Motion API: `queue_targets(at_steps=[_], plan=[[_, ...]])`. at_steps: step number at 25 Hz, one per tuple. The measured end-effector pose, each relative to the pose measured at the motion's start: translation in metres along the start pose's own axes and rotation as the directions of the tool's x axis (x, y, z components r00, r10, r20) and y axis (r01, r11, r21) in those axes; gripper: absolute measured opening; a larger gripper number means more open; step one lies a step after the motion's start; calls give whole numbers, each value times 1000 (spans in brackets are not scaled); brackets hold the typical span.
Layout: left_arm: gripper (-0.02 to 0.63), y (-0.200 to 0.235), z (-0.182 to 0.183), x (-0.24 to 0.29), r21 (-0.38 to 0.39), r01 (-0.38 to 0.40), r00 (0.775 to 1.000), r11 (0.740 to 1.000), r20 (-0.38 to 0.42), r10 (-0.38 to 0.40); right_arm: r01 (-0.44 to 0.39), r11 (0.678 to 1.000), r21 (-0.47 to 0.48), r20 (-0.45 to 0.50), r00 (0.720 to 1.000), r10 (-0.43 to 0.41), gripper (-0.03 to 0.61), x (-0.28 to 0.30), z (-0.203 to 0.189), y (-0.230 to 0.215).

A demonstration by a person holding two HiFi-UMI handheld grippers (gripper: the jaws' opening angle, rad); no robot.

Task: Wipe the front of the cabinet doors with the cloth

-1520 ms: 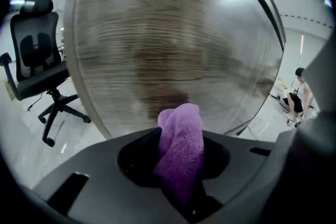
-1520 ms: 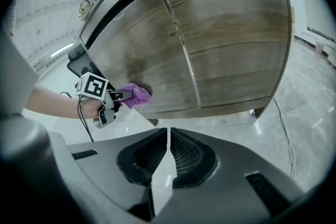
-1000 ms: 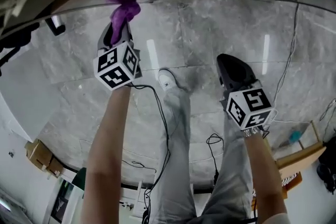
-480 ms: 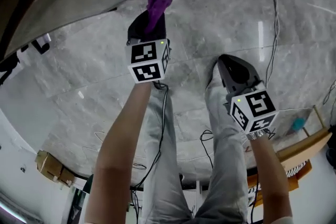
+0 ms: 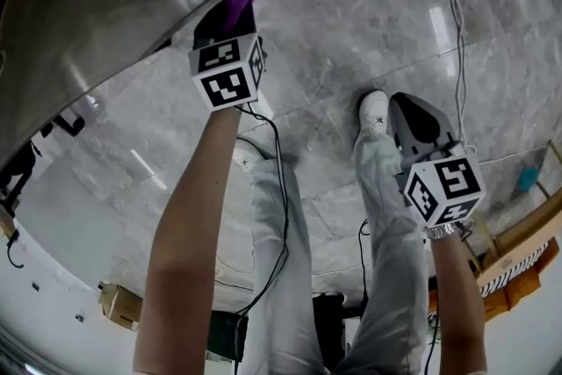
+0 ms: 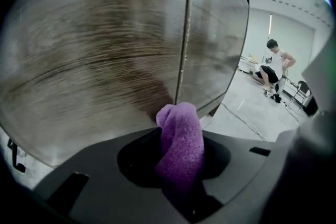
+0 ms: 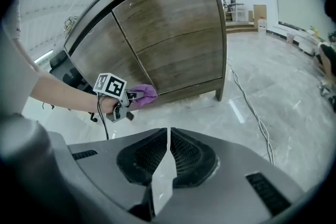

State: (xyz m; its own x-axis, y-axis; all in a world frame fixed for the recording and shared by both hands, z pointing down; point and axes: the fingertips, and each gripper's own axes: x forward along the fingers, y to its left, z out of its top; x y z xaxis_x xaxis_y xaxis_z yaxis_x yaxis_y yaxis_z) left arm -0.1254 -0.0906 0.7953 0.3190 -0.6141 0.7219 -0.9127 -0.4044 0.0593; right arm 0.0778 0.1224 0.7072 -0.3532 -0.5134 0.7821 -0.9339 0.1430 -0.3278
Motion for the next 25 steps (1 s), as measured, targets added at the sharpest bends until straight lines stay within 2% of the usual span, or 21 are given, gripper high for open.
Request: queue_targets(at_steps=[5, 10, 13, 16, 18, 22, 25], plan=[[112, 66, -10, -12, -9, -52, 999, 999, -12, 52, -9, 1000, -3, 27, 1000, 9, 35, 21, 4, 32], [112, 127, -42, -39, 1, -82, 994, 997, -73, 82, -55, 998, -29, 28, 998, 55, 35, 47, 14, 81], [112, 175, -72, -60, -43, -154, 981, 987, -124, 148, -95, 994, -59, 21, 995, 96, 35, 60, 20, 111], [112, 220, -94, -84, -112, -237, 963, 965, -160, 218, -124, 989, -85, 11, 992, 125, 35, 68, 21, 134], [112, 245, -106, -101, -131, -286, 949, 949, -178, 261, -136, 986, -94, 1, 991, 136, 35, 72, 19, 143], [112, 274, -110, -132, -150, -348, 932, 925, -164, 324, -144, 984, -103, -14, 990, 143, 35, 72, 19, 151], [110, 268, -103, -166, -169, -358, 931, 918, -138, 337, -163, 978, -133, -40, 987, 159, 35, 58, 23, 158]])
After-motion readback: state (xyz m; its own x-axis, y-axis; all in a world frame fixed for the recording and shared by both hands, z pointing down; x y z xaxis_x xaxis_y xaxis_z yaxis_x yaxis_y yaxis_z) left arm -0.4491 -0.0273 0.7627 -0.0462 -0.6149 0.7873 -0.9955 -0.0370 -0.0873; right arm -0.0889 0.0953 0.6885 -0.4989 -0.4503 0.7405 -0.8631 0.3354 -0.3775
